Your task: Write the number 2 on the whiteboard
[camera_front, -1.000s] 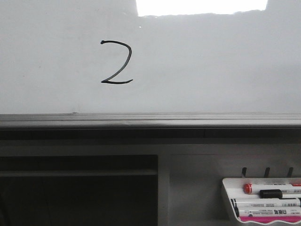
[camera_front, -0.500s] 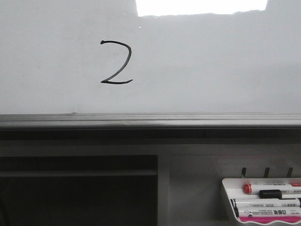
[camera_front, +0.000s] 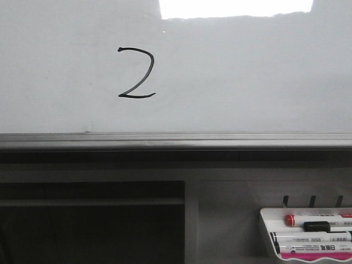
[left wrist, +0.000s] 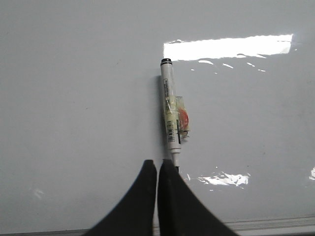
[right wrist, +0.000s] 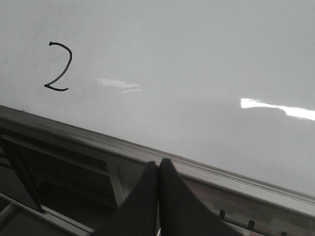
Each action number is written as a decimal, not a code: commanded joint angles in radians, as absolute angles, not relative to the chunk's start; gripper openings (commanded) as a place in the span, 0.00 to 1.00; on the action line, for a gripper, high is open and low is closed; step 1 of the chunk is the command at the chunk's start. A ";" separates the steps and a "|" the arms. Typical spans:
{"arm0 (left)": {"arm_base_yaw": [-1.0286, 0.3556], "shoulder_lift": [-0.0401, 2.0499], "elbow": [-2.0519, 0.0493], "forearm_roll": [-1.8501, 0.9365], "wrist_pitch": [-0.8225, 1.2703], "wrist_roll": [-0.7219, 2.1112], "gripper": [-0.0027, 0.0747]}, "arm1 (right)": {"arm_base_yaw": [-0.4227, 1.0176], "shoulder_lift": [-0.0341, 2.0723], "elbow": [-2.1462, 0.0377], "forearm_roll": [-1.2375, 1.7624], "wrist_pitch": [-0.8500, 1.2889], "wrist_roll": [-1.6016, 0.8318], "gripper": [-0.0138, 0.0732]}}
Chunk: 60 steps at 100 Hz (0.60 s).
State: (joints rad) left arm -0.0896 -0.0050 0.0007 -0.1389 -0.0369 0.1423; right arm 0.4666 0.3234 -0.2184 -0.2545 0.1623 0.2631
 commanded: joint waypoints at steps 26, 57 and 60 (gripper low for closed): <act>-0.088 -0.031 0.012 -0.147 -0.105 0.134 0.01 | 0.461 0.318 -0.232 -0.262 0.087 0.264 0.08; -0.088 -0.031 0.012 -0.147 -0.105 0.134 0.01 | 0.126 0.093 0.001 -0.038 -0.213 0.273 0.08; -0.088 -0.031 0.012 -0.147 -0.105 0.134 0.01 | 0.099 0.071 0.025 -0.032 -0.229 0.273 0.08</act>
